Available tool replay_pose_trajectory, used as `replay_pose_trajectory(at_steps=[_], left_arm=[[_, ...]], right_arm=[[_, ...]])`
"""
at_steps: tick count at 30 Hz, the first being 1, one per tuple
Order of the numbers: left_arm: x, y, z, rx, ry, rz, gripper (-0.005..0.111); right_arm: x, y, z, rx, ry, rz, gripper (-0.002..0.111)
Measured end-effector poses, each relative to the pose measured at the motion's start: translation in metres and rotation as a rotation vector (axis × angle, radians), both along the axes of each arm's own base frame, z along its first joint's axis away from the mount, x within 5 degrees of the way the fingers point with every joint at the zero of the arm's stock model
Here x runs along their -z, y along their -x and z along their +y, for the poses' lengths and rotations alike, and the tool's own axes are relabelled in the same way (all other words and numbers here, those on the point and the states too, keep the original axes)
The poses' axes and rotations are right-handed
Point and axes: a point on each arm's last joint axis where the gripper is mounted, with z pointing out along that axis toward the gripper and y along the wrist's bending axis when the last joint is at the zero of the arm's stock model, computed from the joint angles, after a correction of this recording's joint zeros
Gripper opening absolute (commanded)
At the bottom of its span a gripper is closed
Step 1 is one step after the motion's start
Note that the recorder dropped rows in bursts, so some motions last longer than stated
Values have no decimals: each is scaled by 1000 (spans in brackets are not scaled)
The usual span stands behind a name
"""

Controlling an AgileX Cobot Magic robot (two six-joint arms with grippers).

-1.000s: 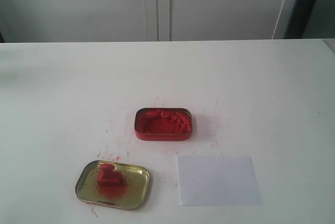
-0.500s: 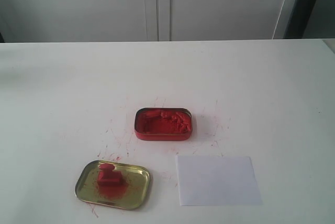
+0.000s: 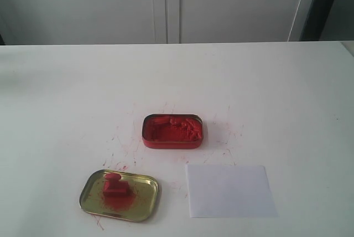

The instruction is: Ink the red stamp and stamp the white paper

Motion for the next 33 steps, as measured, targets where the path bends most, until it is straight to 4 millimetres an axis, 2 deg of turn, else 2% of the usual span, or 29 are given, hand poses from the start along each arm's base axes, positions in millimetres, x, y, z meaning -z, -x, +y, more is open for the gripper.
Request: replay_pose_trajectory(at_steps=[33], left_arm=[[-2, 0, 0, -2, 21, -19, 0]], right_arm=[[0, 0, 0, 0, 0, 0, 0]])
